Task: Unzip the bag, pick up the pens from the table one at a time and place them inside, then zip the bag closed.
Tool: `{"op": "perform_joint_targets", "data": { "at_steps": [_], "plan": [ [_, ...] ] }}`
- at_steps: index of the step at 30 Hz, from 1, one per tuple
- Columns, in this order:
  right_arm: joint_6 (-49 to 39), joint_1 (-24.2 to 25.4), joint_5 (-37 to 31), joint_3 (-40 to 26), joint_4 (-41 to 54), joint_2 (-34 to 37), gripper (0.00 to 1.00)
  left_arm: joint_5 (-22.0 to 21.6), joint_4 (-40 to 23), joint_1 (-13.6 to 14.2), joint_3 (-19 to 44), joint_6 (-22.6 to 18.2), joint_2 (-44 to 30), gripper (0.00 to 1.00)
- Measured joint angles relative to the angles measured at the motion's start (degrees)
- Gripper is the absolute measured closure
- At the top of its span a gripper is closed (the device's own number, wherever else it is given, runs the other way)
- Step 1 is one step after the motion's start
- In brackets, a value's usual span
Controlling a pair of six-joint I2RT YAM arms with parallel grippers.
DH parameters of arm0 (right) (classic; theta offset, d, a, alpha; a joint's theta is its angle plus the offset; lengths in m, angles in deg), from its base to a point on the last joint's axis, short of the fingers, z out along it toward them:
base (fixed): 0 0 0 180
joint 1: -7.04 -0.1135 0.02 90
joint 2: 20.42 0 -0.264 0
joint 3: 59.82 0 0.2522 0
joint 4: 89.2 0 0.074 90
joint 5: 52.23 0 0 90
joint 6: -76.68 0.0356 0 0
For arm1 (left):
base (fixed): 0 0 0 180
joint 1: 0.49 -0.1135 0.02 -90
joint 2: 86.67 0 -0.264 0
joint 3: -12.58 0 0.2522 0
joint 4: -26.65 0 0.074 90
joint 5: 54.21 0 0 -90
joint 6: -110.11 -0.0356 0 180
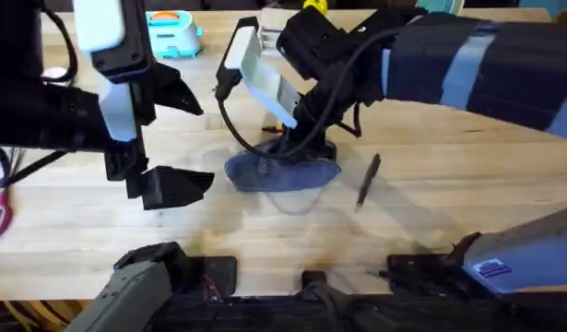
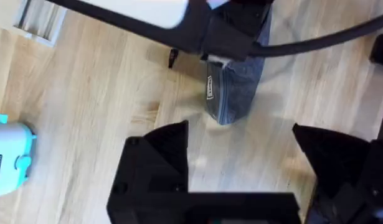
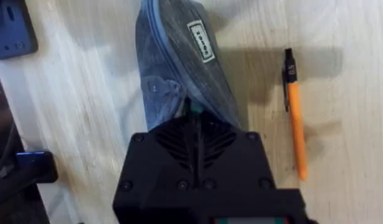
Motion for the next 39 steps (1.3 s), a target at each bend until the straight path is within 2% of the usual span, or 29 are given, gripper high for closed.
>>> {"op": "perform_joint_targets", "data": {
  "at_steps": [16,17,18,19,20,21,22,25,39],
  "plan": [
    [-0.02,-0.07,0.04,0.0,-0.46,0.76,0.969,0.0,0.02,0.0,0.0,0.0,0.0,0.007],
    [0.12,-0.07,0.04,0.0,-0.44,0.76,0.946,0.0,0.01,0.0,0.0,0.02,0.0,0.006],
    [0.31,-0.08,0.08,0.0,-0.45,0.76,0.862,0.0,0.0,0.0,0.0,0.02,0.0,0.007],
    [0.22,-0.11,0.07,0.0,-0.44,0.76,0.708,0.0,0.02,0.0,0.0,0.0,0.0,0.007],
    [0.13,-0.2,0.08,0.0,-0.39,0.76,0.297,0.0,0.0,0.0,0.0,0.0,0.0,0.007],
    [0.11,-0.22,0.09,0.0,-0.37,0.76,0.143,0.0,0.02,0.0,0.0,0.0,0.0,0.007],
    [0.05,-0.22,0.13,0.0,-0.38,0.76,0.045,0.0,0.02,0.0,0.0,0.02,0.0,0.007],
    [0.07,-0.22,0.26,0.0,-0.35,0.76,0.006,0.0,0.07,0.0,0.0,0.02,0.0,0.007],
    [-0.02,-0.24,0.41,-0.44,1.53,0.03,0.004,0.0,0.26,0.0,0.0,0.02,0.0,0.008]
  ]
}}
